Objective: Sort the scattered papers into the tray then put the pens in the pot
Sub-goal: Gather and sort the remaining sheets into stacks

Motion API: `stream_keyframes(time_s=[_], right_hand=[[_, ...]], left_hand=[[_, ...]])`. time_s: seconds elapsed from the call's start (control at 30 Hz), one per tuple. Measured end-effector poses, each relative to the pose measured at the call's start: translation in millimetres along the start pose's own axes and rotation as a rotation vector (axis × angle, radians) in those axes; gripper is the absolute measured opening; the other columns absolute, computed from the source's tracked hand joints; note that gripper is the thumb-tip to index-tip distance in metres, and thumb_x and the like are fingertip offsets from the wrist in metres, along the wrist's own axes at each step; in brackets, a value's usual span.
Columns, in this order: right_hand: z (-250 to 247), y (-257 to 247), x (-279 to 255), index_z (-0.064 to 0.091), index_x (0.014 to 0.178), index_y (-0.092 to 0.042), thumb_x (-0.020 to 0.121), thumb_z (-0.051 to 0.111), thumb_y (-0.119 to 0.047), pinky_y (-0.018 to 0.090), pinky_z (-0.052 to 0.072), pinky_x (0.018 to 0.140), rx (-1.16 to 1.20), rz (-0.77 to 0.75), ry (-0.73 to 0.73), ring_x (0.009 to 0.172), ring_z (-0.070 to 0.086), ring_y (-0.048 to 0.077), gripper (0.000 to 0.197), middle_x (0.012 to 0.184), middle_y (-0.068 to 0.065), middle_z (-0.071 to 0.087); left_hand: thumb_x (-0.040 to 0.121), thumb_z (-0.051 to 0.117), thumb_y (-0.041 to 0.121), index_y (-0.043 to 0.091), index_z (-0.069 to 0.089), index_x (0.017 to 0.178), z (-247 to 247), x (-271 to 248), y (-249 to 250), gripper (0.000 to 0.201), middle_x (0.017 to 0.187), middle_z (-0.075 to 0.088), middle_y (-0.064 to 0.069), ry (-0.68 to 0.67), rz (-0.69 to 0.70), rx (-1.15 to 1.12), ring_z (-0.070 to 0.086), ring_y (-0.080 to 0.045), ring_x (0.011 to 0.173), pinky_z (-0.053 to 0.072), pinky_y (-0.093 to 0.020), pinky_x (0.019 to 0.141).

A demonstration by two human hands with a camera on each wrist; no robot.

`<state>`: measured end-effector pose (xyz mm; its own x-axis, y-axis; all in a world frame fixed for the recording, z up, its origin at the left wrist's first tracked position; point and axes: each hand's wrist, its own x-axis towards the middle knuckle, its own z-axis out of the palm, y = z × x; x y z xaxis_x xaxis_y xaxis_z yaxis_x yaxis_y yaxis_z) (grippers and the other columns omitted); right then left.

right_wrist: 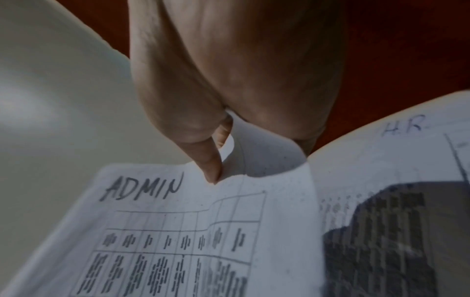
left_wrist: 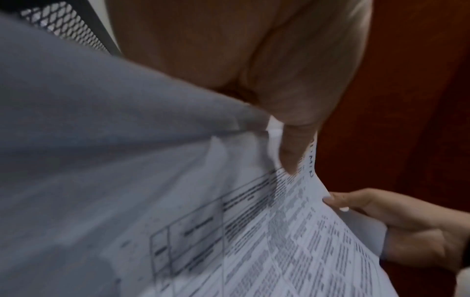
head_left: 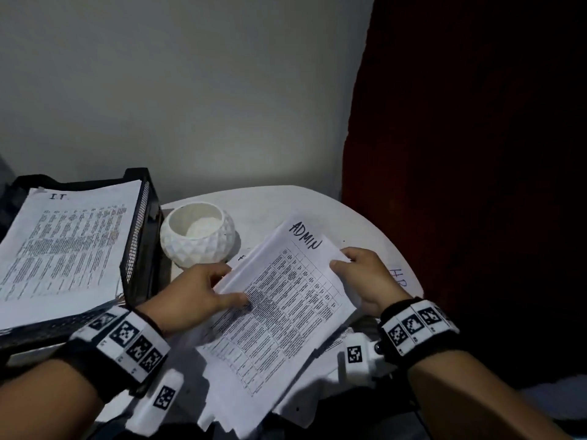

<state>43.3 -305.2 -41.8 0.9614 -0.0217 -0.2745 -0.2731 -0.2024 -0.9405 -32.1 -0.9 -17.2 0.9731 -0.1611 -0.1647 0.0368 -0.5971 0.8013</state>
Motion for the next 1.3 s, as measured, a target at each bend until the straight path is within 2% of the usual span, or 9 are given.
stream_keyframes(time_s=[0.1,0.2,0.37,0.53,0.67,0.83,0.97,1.13,1.3], right_hand=[[-1.0,7.8,2.9,0.075,0.086,-0.008,0.095,0.064,0.000,0.043,0.058,0.084,0.093,0.085,0.029,0.089,0.074,0.035,0.016,0.091,0.015,0.078],[-19.1,24.8,11.0,0.074,0.082,-0.008,0.089,0.067,-0.009,0.041,0.052,0.068,0.147,0.250,0.168,0.073,0.063,0.029,0.010,0.080,0.014,0.072],[-53.5,61.5,24.5,0.069,0.123,-0.002,0.100,0.058,-0.020,0.029,0.046,0.092,-0.092,0.359,0.381,0.117,0.064,0.030,0.031,0.125,0.016,0.069],[-35.1,86.3,40.6,0.051,0.137,0.003,0.074,0.083,-0.029,0.036,0.055,0.083,-0.313,0.410,0.371,0.093,0.067,0.032,0.077,0.109,0.015,0.069],[-27.5,94.8,43.7,0.022,0.159,-0.016,0.072,0.089,-0.034,0.054,0.049,0.106,-0.409,0.522,0.470,0.131,0.050,0.048,0.111,0.151,0.024,0.040],[-32.2,95.7,44.0,0.006,0.162,-0.028,0.073,0.091,-0.028,0.057,0.047,0.101,-0.418,0.571,0.490,0.133,0.045,0.052,0.123,0.157,0.025,0.022],[-39.5,100.6,50.5,0.008,0.162,-0.026,0.068,0.093,-0.035,0.059,0.041,0.112,-0.496,0.548,0.473,0.140,0.039,0.049,0.128,0.157,0.025,0.030],[-39.0,108.7,52.3,0.007,0.162,-0.016,0.071,0.090,-0.020,0.049,0.047,0.107,-0.469,0.497,0.436,0.128,0.055,0.045,0.123,0.145,0.024,0.053],[-31.1,108.5,53.7,0.047,0.137,0.002,0.086,0.071,-0.004,0.040,0.046,0.088,-0.332,0.391,0.560,0.114,0.061,0.040,0.057,0.125,0.023,0.060]], left_hand=[[0.067,0.077,0.060,0.028,0.076,0.097,1.3,1.6,-11.9,0.044,0.092,0.078,0.013,0.054,-0.005,0.148,0.073,-0.008,0.089,0.058,-0.039,0.084],[0.078,0.080,0.041,0.029,0.073,0.072,-6.5,2.5,-8.9,0.015,0.067,0.073,0.011,0.134,-0.064,0.183,0.068,-0.005,0.060,0.054,-0.027,0.063],[0.091,0.071,0.025,0.020,0.064,0.067,-28.7,1.2,-10.5,0.025,0.054,0.065,-0.001,0.249,-0.108,0.215,0.057,-0.013,0.047,0.042,-0.025,0.052],[0.092,0.068,0.017,0.022,0.063,0.071,-40.7,2.8,-21.1,0.023,0.057,0.063,0.001,0.326,-0.126,0.198,0.057,-0.016,0.051,0.039,-0.024,0.051],[0.092,0.068,0.017,0.019,0.070,0.082,-46.5,2.7,-27.4,0.011,0.069,0.070,-0.009,0.341,-0.153,0.144,0.065,-0.028,0.064,0.046,-0.030,0.058],[0.093,0.067,0.015,0.018,0.069,0.081,-52.6,7.3,-30.5,0.012,0.071,0.070,-0.011,0.377,-0.159,0.125,0.060,-0.021,0.061,0.042,-0.027,0.058],[0.093,0.067,0.015,0.017,0.069,0.084,-53.9,10.0,-30.0,0.009,0.068,0.067,-0.007,0.411,-0.177,0.089,0.057,-0.017,0.057,0.039,-0.024,0.055],[0.092,0.068,0.015,0.015,0.070,0.084,-54.2,8.9,-32.7,0.009,0.067,0.068,-0.008,0.408,-0.181,0.098,0.057,-0.018,0.056,0.041,-0.024,0.056],[0.092,0.067,0.015,0.016,0.071,0.089,-53.7,7.2,-31.1,0.005,0.072,0.070,-0.009,0.417,-0.180,0.093,0.060,-0.019,0.060,0.041,-0.025,0.057]])
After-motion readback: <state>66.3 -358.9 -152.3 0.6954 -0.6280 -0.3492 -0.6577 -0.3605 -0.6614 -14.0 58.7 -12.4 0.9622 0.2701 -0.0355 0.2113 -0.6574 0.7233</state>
